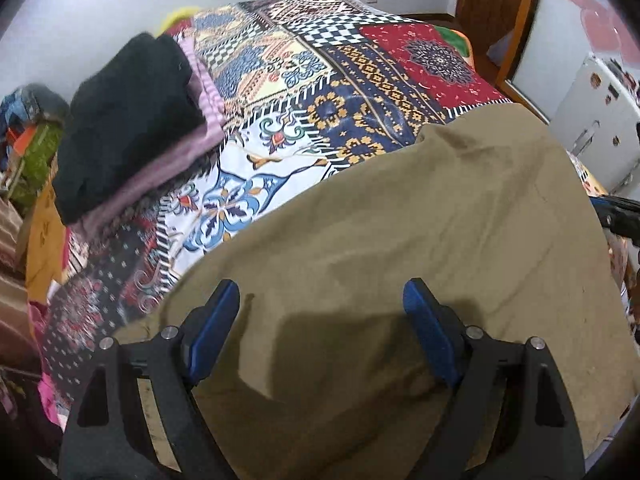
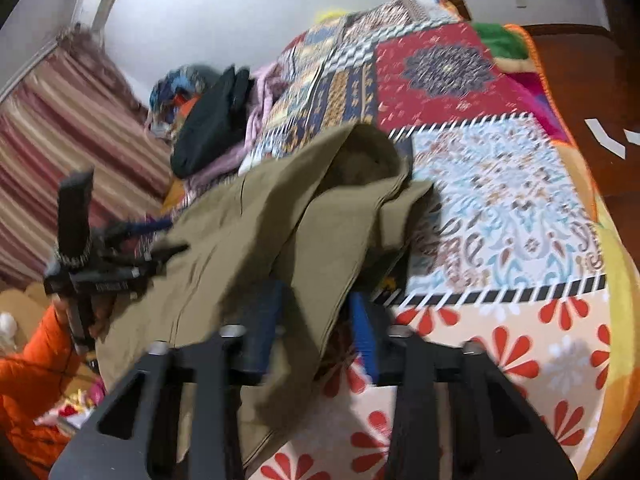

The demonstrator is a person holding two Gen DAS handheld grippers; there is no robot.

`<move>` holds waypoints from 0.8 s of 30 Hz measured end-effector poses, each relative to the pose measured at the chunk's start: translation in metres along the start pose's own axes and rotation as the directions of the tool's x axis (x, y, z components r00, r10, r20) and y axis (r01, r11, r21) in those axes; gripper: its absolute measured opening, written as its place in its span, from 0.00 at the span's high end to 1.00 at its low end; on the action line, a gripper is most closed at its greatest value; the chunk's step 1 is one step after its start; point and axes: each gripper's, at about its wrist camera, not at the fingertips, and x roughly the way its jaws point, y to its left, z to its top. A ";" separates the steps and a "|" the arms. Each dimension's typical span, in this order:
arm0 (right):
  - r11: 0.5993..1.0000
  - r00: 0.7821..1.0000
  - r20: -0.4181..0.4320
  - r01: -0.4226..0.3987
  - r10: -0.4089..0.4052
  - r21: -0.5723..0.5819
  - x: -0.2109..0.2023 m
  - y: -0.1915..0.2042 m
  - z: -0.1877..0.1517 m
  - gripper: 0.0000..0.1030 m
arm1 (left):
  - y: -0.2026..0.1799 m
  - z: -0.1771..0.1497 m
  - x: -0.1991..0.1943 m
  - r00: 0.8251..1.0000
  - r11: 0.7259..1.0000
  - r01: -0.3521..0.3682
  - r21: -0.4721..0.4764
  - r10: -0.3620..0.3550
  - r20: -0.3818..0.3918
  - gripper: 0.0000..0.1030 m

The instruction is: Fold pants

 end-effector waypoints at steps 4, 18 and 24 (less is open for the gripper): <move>0.997 0.998 0.017 0.068 -0.067 -0.045 -0.009 0.005 0.002 0.91 | 0.003 -0.002 0.007 1.000 1.000 0.009 -0.024 -0.010 -0.007 0.12; 0.997 0.999 -0.010 -0.034 0.034 -0.062 0.017 -0.011 0.053 0.48 | -0.002 -0.006 0.005 0.999 1.000 -0.031 -0.004 0.031 0.019 0.12; 0.993 0.994 -0.046 -0.103 0.101 -0.056 0.030 -0.008 0.054 0.48 | -0.003 -0.006 0.005 0.999 0.999 -0.032 -0.008 0.032 0.023 0.12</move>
